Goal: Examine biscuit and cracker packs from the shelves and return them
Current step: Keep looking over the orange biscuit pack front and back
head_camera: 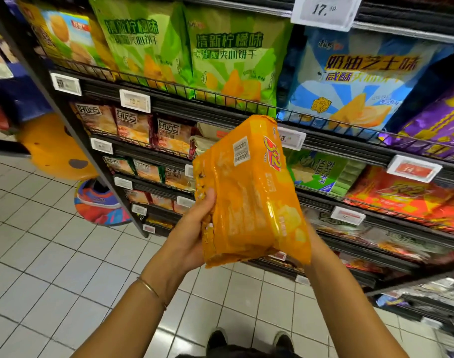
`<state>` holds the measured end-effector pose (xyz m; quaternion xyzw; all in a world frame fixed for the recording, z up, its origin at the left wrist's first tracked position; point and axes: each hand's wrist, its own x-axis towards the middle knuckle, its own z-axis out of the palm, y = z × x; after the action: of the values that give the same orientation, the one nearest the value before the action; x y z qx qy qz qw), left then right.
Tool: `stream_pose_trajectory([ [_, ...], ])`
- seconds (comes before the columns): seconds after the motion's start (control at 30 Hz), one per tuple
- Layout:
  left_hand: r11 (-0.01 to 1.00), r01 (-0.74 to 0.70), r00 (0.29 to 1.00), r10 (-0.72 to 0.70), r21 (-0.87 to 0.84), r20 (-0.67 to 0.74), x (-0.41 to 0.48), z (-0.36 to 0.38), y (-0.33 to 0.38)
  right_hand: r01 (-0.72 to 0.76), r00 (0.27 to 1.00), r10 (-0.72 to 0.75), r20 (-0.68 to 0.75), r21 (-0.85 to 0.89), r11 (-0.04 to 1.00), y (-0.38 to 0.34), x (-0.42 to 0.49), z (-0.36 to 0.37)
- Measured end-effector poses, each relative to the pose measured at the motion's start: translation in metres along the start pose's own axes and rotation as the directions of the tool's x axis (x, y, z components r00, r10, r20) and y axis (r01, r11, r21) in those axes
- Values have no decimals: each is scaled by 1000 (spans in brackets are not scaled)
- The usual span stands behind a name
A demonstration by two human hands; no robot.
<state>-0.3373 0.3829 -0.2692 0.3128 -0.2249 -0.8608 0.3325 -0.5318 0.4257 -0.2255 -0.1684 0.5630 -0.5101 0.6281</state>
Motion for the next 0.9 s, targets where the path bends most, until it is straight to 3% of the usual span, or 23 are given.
stream_pose_trajectory([
  [0.07,995,-85,996,86,42,-20,-1,4,13,152,980,-153,131,19,988,-13,2,0],
  [0.2,922,-295,944,322,253,-71,-3,11,41,235,918,-240,315,56,970,-25,-1,-10],
  [0.4,807,-436,877,480,399,-12,-10,34,62,437,885,-398,242,-134,890,-27,-5,-5],
  [0.6,758,-487,854,517,434,55,-20,45,69,529,834,-476,280,-154,835,-36,-16,-4],
  [0.9,788,-462,878,472,407,82,-29,41,74,546,799,-472,373,-122,828,-34,-21,-5],
])
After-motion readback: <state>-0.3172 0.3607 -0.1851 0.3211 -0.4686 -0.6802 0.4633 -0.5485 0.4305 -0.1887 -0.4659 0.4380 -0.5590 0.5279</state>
